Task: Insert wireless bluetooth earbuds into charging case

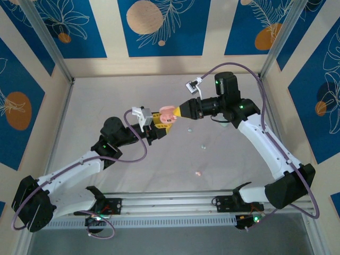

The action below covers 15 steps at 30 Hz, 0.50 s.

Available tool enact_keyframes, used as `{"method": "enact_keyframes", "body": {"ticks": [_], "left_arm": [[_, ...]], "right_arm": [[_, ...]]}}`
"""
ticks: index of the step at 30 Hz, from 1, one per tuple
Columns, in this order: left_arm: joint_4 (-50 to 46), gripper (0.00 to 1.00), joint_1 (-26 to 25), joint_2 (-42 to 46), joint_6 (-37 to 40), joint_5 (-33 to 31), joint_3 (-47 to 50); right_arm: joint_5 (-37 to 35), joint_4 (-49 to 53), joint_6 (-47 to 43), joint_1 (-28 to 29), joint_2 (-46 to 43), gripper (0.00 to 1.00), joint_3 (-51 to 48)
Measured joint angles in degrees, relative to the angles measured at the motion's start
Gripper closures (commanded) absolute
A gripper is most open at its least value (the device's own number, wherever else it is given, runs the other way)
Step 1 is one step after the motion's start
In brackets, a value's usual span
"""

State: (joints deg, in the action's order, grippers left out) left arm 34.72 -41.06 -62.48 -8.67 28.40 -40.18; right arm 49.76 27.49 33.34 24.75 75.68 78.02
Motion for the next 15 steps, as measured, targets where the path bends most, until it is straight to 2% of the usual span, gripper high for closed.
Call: {"method": "enact_keyframes", "body": {"ticks": [15], "left_arm": [[0.24,0.69,0.02,-0.66,-0.46,0.09,-0.44]], "right_arm": [[-3.52,2.84,-2.01,1.18,0.31,0.78,1.75]]}}
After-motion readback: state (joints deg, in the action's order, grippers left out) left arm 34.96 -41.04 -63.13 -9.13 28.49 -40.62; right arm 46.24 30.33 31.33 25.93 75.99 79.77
